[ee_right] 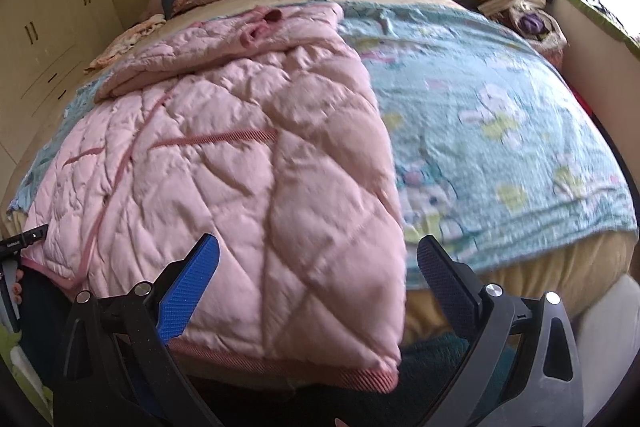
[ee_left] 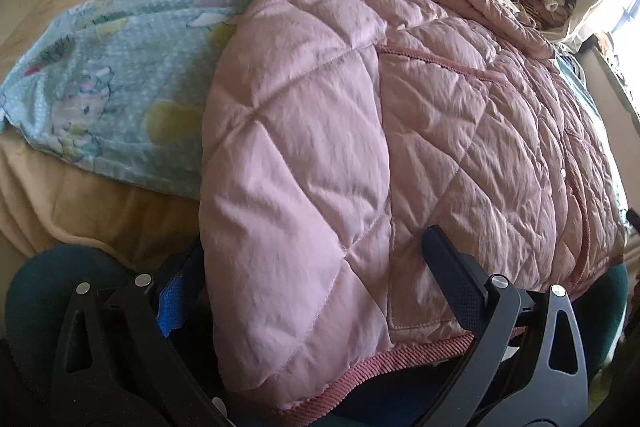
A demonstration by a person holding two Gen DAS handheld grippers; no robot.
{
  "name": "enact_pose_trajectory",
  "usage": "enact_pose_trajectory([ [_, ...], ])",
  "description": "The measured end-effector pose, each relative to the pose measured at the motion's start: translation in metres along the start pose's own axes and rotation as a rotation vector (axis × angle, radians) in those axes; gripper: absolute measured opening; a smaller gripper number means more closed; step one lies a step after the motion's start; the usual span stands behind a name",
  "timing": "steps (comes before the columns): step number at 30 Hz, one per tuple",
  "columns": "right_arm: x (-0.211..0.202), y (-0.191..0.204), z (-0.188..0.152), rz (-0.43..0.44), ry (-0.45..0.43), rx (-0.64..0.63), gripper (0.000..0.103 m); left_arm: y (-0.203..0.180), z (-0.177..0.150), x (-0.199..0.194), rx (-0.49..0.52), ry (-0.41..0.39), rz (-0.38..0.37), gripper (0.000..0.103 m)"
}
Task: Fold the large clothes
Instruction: 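Lower both tools to the ribbed hem of the jacket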
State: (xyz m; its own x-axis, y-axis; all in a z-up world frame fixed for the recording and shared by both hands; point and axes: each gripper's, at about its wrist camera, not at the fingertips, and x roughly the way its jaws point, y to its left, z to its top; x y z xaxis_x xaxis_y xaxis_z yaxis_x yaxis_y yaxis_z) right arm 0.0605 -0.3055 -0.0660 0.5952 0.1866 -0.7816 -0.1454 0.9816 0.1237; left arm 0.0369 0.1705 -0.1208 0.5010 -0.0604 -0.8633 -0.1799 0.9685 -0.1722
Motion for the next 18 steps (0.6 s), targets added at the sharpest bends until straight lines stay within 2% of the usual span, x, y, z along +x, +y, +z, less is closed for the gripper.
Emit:
enact_pose_trajectory([
  [8,0.013,-0.015,-0.022,-0.005,0.086,0.040,0.099,-0.002,-0.002,0.000,0.007,-0.001,0.001,0.094],
  [14,0.024,-0.012,-0.034,0.008,0.148,0.055,0.099,-0.002,-0.003,0.000,0.006,0.000,-0.008,0.094],
  [18,0.026,-0.012,-0.038,0.017,0.157,0.067,0.097,-0.002,-0.005,0.000,0.009,-0.001,-0.006,0.094],
])
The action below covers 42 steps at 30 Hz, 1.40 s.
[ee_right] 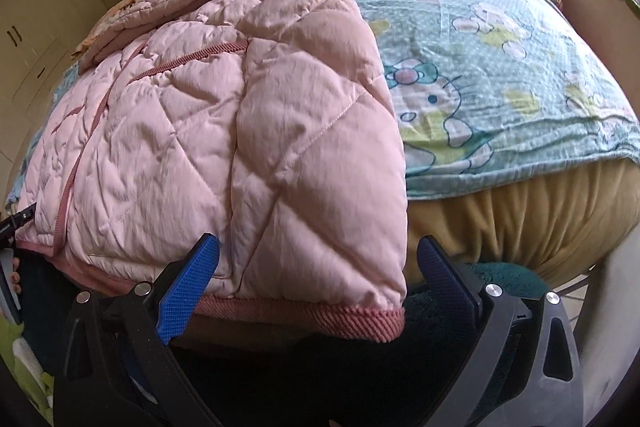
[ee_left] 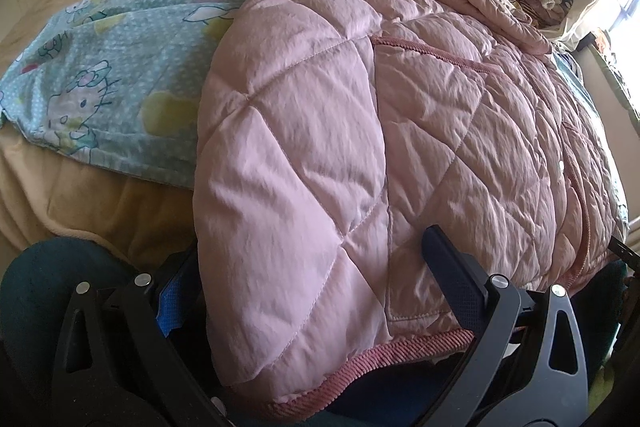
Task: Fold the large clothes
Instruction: 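Lower both tools to the ribbed hem of the jacket, then close the left tool on the hem while the right tool closes on it too, then lift the hem with both tools and fold it toward the collar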
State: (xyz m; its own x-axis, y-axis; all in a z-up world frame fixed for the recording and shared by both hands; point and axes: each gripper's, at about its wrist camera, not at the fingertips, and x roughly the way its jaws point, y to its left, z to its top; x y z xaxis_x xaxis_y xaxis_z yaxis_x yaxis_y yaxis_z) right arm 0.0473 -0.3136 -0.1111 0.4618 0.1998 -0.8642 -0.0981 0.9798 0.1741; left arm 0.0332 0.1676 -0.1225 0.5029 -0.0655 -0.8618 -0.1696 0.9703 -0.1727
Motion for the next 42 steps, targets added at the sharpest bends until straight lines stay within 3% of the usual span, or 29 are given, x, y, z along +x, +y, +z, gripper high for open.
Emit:
enact_pose_trajectory([
  [4,0.000,-0.001,-0.004,0.037,-0.011,0.013,0.087,-0.002,-0.002,-0.003,-0.002,-0.012,-0.008,0.094],
  [5,0.000,0.001,-0.005,0.046,-0.014,0.004,0.078,-0.003,-0.003,-0.003,-0.001,-0.015,-0.009,0.094],
  [7,-0.001,0.003,-0.006,0.063,-0.015,-0.004,0.072,-0.004,-0.004,-0.004,0.000,-0.018,-0.014,0.094],
  [9,-0.003,0.003,-0.005,0.089,-0.027,-0.007,0.055,-0.004,-0.004,-0.005,-0.001,-0.021,-0.018,0.094],
  [12,-0.013,0.007,-0.003,0.097,-0.078,-0.032,0.034,-0.006,-0.005,-0.010,0.006,-0.041,-0.030,0.080],
  [14,-0.021,0.010,-0.002,0.107,-0.109,-0.052,0.028,-0.008,-0.005,-0.012,0.013,-0.050,-0.025,0.069],
  [15,-0.023,0.012,-0.001,0.110,-0.118,-0.058,0.025,-0.008,-0.005,-0.014,0.014,-0.056,-0.019,0.059],
  [19,-0.036,0.017,0.003,0.124,-0.173,-0.087,0.021,-0.007,-0.004,-0.019,0.015,-0.073,-0.006,0.033],
  [25,-0.055,0.023,0.014,0.147,-0.247,-0.107,0.020,-0.012,-0.004,-0.028,0.039,-0.100,-0.013,0.018],
  [42,-0.090,0.029,0.040,0.200,-0.366,-0.101,0.019,-0.023,0.014,-0.062,0.057,-0.213,-0.056,0.009],
])
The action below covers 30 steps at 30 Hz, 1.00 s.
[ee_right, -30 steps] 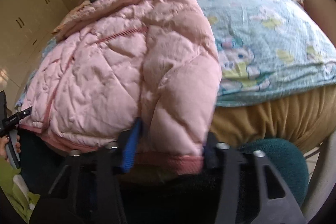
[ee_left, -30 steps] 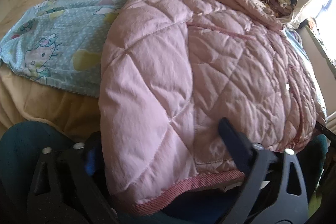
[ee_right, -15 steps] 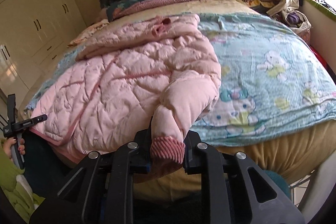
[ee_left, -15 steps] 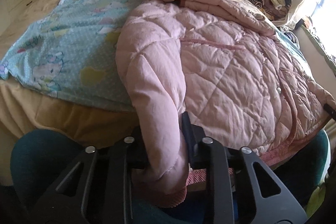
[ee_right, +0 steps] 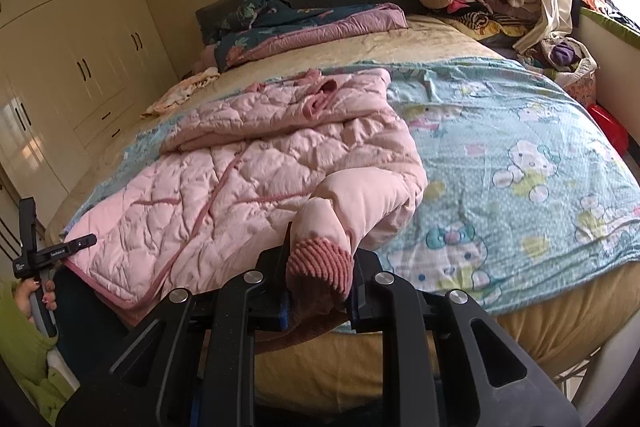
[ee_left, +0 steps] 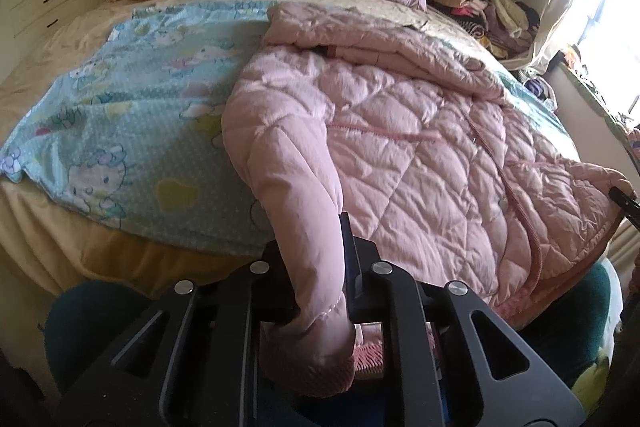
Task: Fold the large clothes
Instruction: 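Lift the hem with both tools and fold it toward the collar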
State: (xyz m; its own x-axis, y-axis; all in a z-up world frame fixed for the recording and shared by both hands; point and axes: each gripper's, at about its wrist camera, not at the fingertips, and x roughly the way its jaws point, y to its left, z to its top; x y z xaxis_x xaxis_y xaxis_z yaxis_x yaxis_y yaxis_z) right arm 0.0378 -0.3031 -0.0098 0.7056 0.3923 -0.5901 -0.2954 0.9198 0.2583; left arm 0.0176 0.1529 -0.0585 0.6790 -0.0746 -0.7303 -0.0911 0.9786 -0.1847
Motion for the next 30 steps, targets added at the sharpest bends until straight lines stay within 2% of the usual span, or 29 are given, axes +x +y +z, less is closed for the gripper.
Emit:
enact_pose_trajectory([
  [30,0.005,0.006,0.074,0.032,-0.127,-0.006,0.017,-0.015,0.082,-0.020,0.000,-0.173,-0.057,0.009],
])
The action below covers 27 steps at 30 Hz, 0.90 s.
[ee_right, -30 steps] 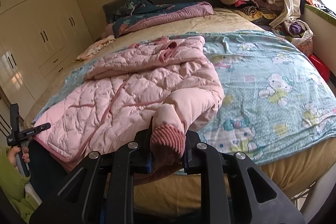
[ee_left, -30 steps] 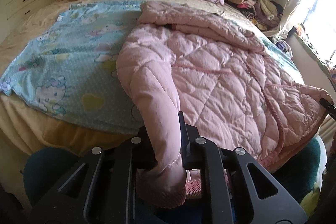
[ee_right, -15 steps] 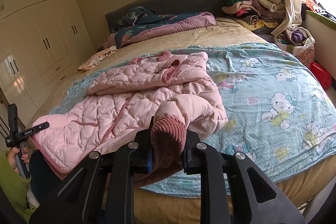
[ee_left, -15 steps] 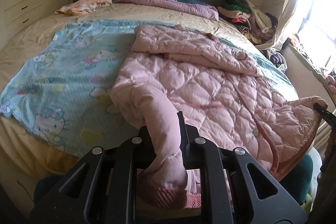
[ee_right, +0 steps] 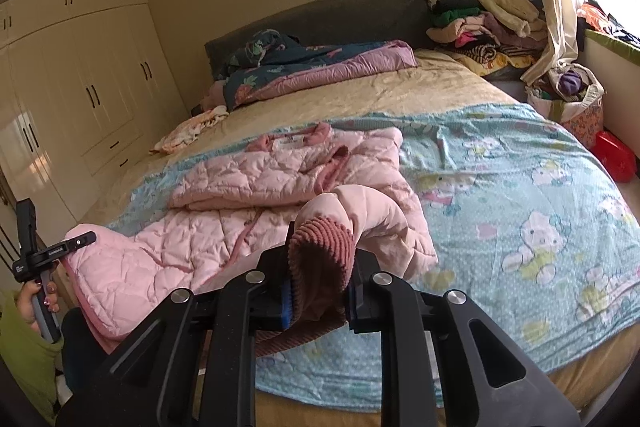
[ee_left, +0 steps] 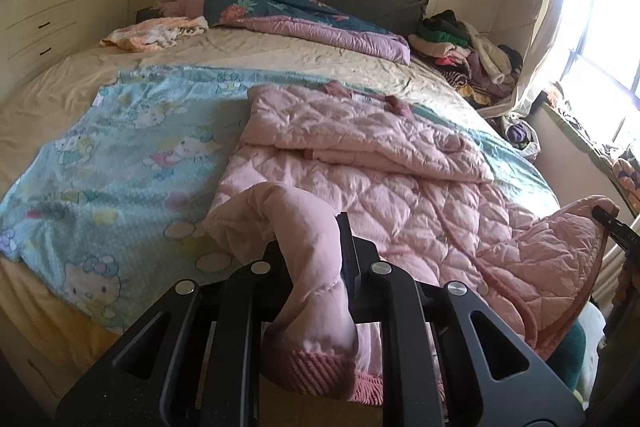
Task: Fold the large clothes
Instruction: 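Lift the hem with both tools and fold it toward the collar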
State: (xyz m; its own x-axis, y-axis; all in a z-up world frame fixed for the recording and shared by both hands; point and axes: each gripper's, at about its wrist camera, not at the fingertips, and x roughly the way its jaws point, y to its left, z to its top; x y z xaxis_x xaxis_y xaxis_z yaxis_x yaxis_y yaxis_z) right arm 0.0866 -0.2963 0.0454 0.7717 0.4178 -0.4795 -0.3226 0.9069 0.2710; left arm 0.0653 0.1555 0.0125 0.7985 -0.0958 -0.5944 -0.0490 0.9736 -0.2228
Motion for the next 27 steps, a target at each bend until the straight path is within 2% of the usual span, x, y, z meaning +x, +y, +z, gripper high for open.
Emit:
enact_pose_trajectory([
  [27,0.000,0.001,0.077,-0.001,-0.118,0.027,0.016,-0.002,0.090,0.000,-0.039,-0.144,-0.054,0.009],
])
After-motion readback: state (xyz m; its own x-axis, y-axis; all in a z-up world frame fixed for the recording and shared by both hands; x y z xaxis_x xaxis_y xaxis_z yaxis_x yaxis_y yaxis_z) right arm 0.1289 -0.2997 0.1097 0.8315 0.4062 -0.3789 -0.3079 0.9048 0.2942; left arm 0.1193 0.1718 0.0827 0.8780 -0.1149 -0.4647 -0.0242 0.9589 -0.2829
